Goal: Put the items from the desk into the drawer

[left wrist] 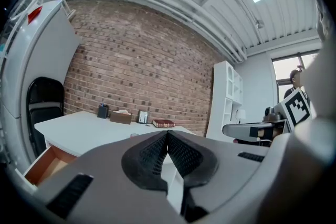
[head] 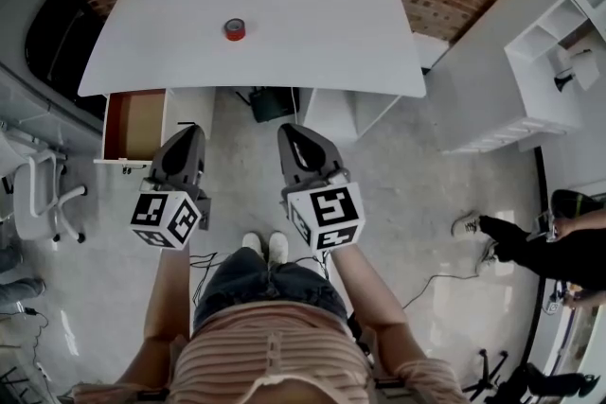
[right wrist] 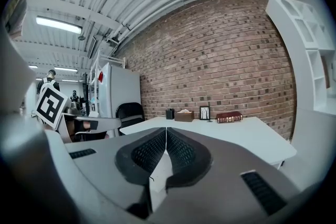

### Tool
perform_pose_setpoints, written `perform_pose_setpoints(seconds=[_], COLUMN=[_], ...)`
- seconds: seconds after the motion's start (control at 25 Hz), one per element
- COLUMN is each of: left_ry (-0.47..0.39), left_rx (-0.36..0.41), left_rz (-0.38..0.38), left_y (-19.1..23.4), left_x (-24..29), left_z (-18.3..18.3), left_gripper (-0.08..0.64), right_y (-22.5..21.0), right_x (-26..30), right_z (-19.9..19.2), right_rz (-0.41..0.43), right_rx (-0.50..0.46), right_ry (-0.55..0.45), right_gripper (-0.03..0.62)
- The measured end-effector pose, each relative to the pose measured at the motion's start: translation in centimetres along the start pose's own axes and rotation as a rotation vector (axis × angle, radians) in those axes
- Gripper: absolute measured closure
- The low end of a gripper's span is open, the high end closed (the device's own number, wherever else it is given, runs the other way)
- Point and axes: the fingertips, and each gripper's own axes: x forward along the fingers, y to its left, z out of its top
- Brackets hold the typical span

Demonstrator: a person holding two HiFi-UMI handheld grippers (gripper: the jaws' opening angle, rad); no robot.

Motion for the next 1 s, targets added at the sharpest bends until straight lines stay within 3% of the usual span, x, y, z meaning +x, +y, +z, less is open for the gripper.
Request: perform_pose_setpoints(seconds=[0.36,1.0], left_ry=[-0.017,-0.009], left_rx=[0.025,0.041], left_rz=[-0.002,0.018], left_y=[0.7,1.7], left_x=[1.2,2.2], left_z=[0.8,1.1], left_gripper=[0.552,0.551], right_y=[-0.9,-1.1], right_x=[0.6,1.1], right_z=[-0.4,-0.2], right_rz=[-0.038,-0.035], right_rx=[0.0,0.011], right_ry=[0.014,0.018], right_gripper=[0.575,0.574])
